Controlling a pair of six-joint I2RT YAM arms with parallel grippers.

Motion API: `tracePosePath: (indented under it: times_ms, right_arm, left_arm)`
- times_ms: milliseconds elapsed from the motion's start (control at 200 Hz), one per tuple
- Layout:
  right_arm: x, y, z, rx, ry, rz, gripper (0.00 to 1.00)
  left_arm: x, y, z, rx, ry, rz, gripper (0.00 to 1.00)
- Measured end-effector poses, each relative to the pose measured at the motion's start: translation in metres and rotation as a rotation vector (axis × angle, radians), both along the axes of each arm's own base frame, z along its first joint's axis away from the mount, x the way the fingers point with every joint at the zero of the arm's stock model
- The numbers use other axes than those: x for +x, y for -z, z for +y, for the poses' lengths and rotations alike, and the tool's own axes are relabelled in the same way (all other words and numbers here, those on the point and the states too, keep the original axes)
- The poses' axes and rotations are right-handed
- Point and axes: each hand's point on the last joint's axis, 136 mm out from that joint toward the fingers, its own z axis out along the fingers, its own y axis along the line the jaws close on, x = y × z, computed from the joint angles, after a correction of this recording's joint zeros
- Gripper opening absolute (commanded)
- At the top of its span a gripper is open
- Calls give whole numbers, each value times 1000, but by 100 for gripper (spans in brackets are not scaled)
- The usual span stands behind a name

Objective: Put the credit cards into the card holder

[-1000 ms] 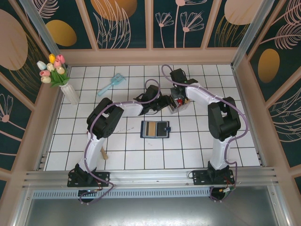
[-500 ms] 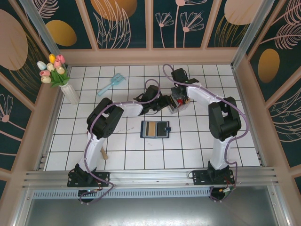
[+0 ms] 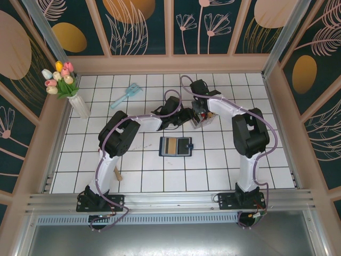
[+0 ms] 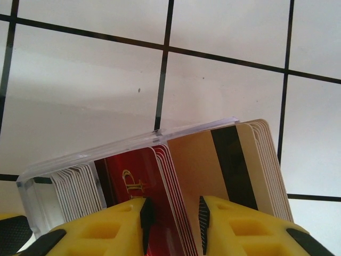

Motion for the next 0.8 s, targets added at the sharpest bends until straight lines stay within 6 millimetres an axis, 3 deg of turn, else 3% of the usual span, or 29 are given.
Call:
tracePosePath:
  times_ms: [545, 801]
  right_arm:
    - [2, -11, -5, -33, 12, -35, 23]
    - [2, -13, -4, -29, 9, -38, 12]
  left_arm:
    - [0, 0, 0, 0, 0, 0, 49]
    - [0, 0, 0, 0, 0, 0, 50]
